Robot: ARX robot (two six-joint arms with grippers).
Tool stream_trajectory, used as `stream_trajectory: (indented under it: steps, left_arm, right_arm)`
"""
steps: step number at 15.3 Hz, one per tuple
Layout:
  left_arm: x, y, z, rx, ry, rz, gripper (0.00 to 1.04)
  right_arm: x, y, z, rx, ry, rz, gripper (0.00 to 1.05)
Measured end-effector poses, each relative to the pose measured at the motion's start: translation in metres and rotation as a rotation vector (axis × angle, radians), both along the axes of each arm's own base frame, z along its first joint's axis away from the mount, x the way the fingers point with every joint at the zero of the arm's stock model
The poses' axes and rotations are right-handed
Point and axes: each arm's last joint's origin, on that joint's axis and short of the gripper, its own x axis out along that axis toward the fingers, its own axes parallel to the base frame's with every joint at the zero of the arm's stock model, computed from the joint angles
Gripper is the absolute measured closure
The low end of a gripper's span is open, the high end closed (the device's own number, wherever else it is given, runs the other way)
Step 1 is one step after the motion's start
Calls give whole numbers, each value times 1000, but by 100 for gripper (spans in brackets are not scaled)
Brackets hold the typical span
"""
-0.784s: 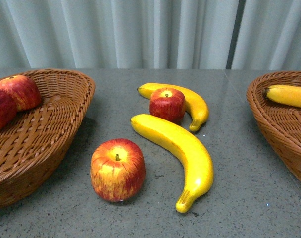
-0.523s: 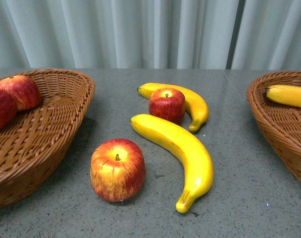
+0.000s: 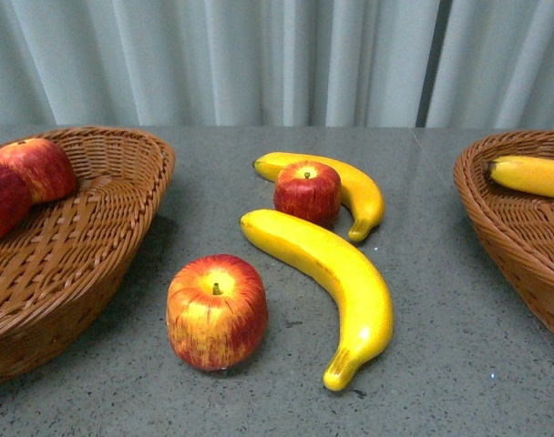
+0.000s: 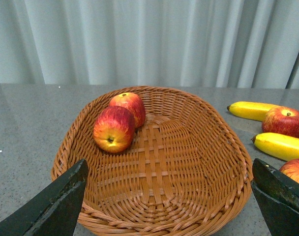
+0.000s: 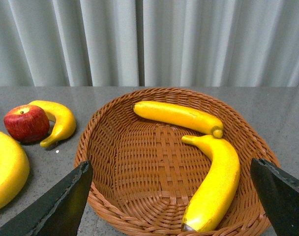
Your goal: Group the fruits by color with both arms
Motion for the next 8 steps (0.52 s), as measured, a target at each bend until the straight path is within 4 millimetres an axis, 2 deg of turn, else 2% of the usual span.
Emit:
stream_trajectory:
  steps: [4, 5, 6, 8]
  left_arm:
    - [0, 0, 0, 0, 1, 0, 7]
    - [0, -2, -2, 24, 134, 71, 7]
    - [10, -8, 7, 85, 220, 131, 7]
    - [36, -19, 41, 129, 150, 137, 7]
  right_arm:
    - [0, 0, 0, 0, 0, 0, 7]
    - [0, 0, 0, 0, 0, 0, 7]
    - [0, 0, 0, 1, -1, -3, 7]
    - [0, 0, 0, 0, 0, -1, 7]
